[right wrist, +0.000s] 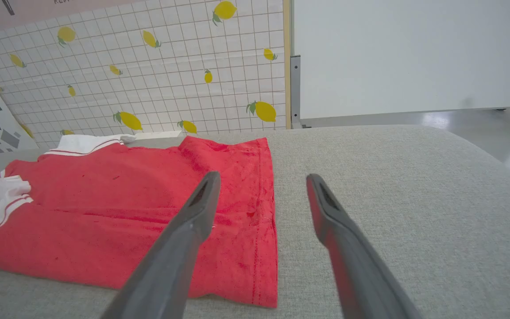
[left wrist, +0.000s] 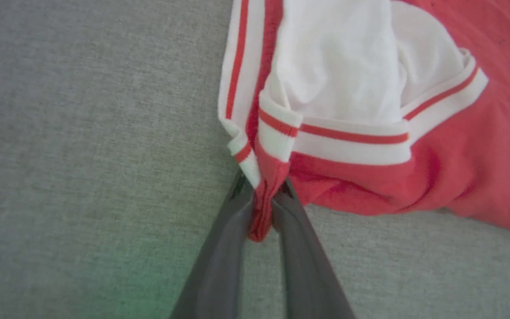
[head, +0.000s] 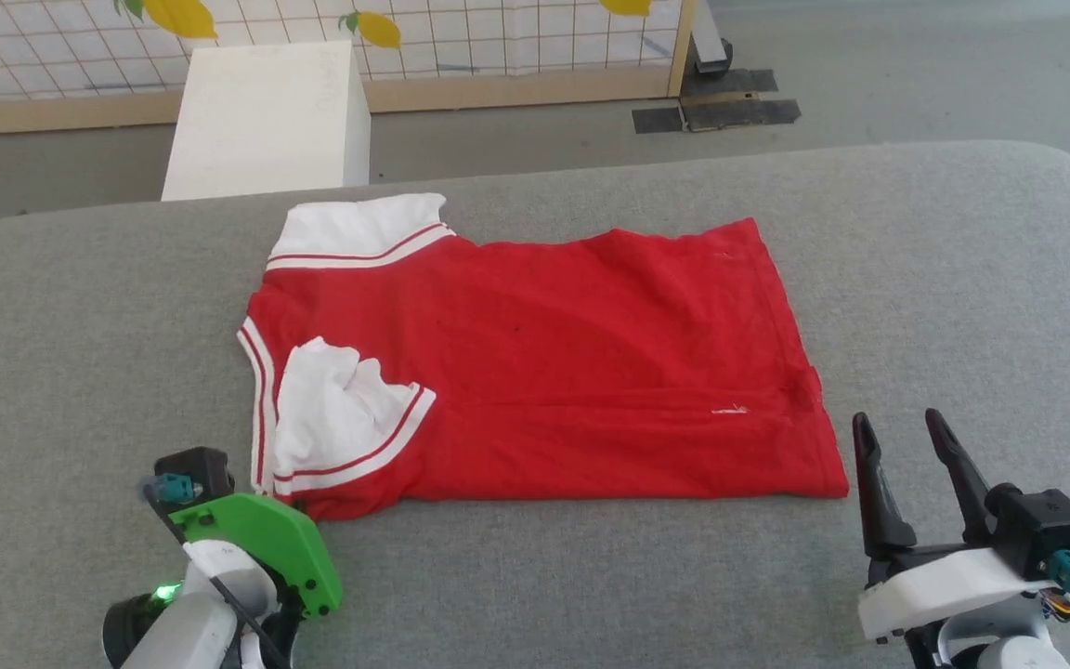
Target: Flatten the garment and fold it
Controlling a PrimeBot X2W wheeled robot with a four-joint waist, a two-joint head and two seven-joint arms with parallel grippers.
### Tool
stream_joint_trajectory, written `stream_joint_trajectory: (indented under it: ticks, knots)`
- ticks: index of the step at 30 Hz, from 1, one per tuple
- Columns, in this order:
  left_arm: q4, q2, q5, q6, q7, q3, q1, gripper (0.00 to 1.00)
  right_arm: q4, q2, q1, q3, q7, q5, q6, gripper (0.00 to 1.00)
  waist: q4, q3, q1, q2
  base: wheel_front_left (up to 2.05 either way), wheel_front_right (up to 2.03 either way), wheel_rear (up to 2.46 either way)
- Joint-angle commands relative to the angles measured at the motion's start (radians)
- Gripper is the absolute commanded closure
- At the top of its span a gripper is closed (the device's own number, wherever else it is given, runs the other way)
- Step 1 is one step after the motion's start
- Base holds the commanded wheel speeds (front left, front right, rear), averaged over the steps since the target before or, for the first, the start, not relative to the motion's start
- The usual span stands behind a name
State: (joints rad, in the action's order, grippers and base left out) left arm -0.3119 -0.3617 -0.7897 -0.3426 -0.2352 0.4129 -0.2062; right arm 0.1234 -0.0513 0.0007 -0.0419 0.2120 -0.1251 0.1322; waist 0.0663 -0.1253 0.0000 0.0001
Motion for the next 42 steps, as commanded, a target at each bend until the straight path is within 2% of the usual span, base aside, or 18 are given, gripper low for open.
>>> stream_joint_trajectory:
  ticks: [1,3,6,14,21,22,23,24,25,26,28,30,36,39,40,42]
  knots:
    - [-0.003,0.001,-0.008,0.002,0.000,0.006,0.014,1.00,0.005,0.001,-0.018,-0.004,0.006,-0.004,-0.002,0.00,-0.002,-0.005,0.0000,-0.0001,0.00,0.00,0.00]
    - [0.006,0.002,-0.006,0.003,0.008,0.007,0.016,1.00,0.017,0.001,-0.028,-0.012,-0.011,-0.011,-0.002,0.00,-0.009,-0.010,0.0000,-0.0001,0.00,0.00,0.00]
    - [0.013,0.004,0.000,0.007,0.020,0.013,0.012,1.00,0.052,0.001,-0.052,-0.021,-0.095,-0.029,-0.002,0.00,-0.023,-0.015,0.0000,-0.0001,0.00,0.00,0.00]
    - [0.014,0.016,0.020,0.033,0.059,0.033,-0.016,1.00,0.157,0.001,-0.138,-0.074,-0.510,-0.071,-0.002,0.00,-0.062,-0.030,0.0000,-0.0001,0.00,0.00,0.00]
    - [-0.002,0.029,0.028,0.057,0.075,0.052,-0.041,1.00,0.146,0.001,-0.172,-0.107,-0.820,-0.016,-0.002,0.00,-0.090,-0.045,0.0000,-0.0001,0.00,0.00,0.00]
    - [-0.005,0.030,0.029,0.059,0.077,0.053,-0.042,1.00,0.140,0.001,-0.170,-0.110,-0.858,-0.013,-0.002,0.10,-0.092,-0.046,0.0000,-0.0001,0.00,0.00,0.00]
    - [-0.009,0.032,0.029,0.062,0.080,0.056,-0.043,1.00,0.129,0.001,-0.166,-0.112,-0.902,-0.011,-0.002,0.53,-0.095,-0.047,0.0000,-0.0001,0.00,0.00,0.00]
    - [-0.012,0.034,0.029,0.064,0.082,0.057,-0.044,1.00,0.118,0.001,-0.163,-0.116,-0.929,-0.010,-0.002,0.67,-0.098,-0.048,0.0000,-0.0001,0.00,0.00,0.00]
    - [-0.015,0.036,0.029,0.067,0.084,0.059,-0.046,1.00,0.102,0.001,-0.159,-0.118,-0.954,-0.005,-0.002,0.90,-0.100,-0.048,0.0000,-0.0001,0.00,0.00,0.00]
    - [-0.018,0.037,0.029,0.069,0.086,0.060,-0.047,1.00,0.088,0.001,-0.155,-0.119,-0.967,-0.002,-0.002,1.00,-0.102,-0.048,0.0000,-0.0001,0.00,0.00,0.00]
    - [-0.021,0.039,0.033,0.071,0.100,0.061,-0.049,1.00,0.051,0.001,-0.147,-0.116,-0.965,-0.007,-0.002,1.00,-0.106,-0.047,0.0000,-0.0001,0.00,0.00,0.00]
    - [-0.023,0.039,0.038,0.077,0.121,0.060,-0.051,1.00,0.018,0.001,-0.140,-0.117,-0.918,-0.009,-0.002,1.00,-0.108,-0.042,0.0000,-0.0001,0.00,0.00,0.00]
    - [-0.015,0.024,0.067,0.073,0.219,0.045,-0.033,1.00,-0.028,0.001,-0.099,-0.130,-0.700,-0.060,-0.002,1.00,-0.102,-0.004,0.0000,-0.0001,0.00,0.00,0.00]
    - [0.011,0.004,0.086,0.052,0.254,0.039,0.005,1.00,-0.032,0.001,-0.059,-0.121,-0.623,-0.082,-0.002,1.00,-0.093,0.019,0.0000,-0.0001,0.00,0.00,0.00]
    - [0.038,-0.022,0.105,0.028,0.256,0.042,0.039,1.00,-0.043,0.001,-0.030,-0.121,-0.599,-0.089,-0.002,1.00,-0.087,0.030,0.0000,-0.0001,0.00,0.00,0.00]
    - [0.074,-0.050,0.117,0.004,0.241,0.044,0.076,1.00,-0.061,0.001,0.003,-0.124,-0.599,-0.098,-0.002,1.00,-0.085,0.041,0.0000,-0.0001,0.00,0.00,0.00]
